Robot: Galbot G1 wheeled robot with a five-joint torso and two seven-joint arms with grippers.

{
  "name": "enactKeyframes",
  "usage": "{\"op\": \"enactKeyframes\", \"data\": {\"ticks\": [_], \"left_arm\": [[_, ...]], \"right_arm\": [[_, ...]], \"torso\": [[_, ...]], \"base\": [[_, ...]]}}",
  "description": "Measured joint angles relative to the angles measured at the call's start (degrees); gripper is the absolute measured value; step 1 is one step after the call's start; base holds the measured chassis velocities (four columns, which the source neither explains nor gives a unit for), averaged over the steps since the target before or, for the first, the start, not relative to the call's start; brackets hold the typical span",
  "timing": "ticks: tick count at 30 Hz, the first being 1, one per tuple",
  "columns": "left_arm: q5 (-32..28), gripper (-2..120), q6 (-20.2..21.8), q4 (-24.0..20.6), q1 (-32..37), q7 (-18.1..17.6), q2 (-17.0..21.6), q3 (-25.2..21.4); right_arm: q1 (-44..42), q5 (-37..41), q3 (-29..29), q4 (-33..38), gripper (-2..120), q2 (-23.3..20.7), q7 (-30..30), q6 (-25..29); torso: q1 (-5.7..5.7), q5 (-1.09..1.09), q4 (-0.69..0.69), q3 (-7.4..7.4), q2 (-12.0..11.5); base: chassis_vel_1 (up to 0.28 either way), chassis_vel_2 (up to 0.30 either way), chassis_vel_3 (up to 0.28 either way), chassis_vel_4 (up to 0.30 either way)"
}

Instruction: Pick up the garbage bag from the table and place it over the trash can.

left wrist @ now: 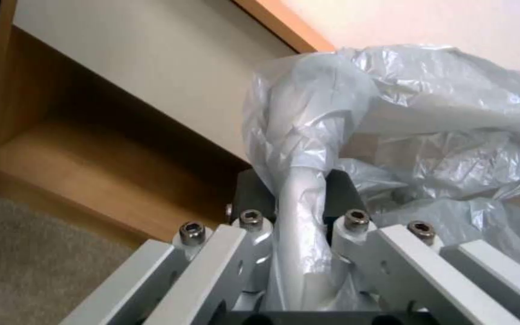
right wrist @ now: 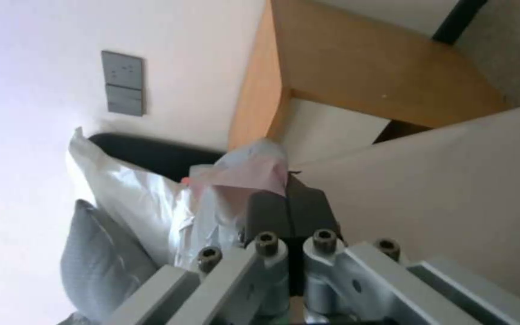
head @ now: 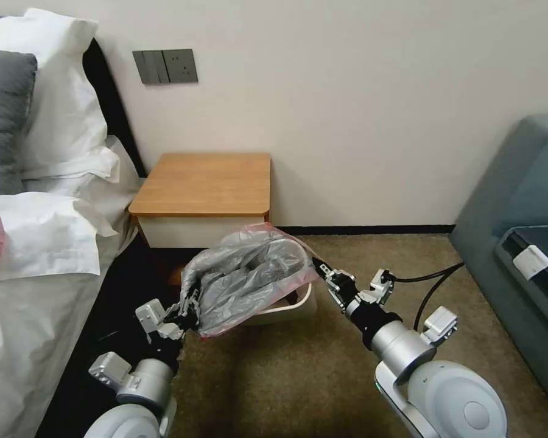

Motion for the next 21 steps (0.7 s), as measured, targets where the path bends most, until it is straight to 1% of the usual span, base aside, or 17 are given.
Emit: {"op": "enactKeyframes", "data": {"ticks": [8,15,21], "left_arm": [[0.0,8,-0.1,0.1,-0.3,-0.1,0.0,-0.1],[-0.6,8,-0.1,0.1,-0.5,-0.6,0.1,-1.2],[-2.1,8,0.4,-0.1,-0.8,-0.7,0.1,-2.2]], "right_arm": [[-2.9,-2.8,-0.7,1.9,0,-1.5,1.3,-0.9],[-4.7,-3.2,-0.8,3.6,0,-3.1,3.6,-1.7],[-4.9,-3.4,-0.8,3.0,0,-3.4,4.1,-2.8]], "torso": [[0.00,0.00,0.00,0.00,0.0],[0.00,0.00,0.00,0.00,0.0],[0.00,0.00,0.00,0.00,0.0]], "base": [[0.000,0.000,0.000,0.000],[0.000,0.000,0.000,0.000],[0.000,0.000,0.000,0.000]]}}
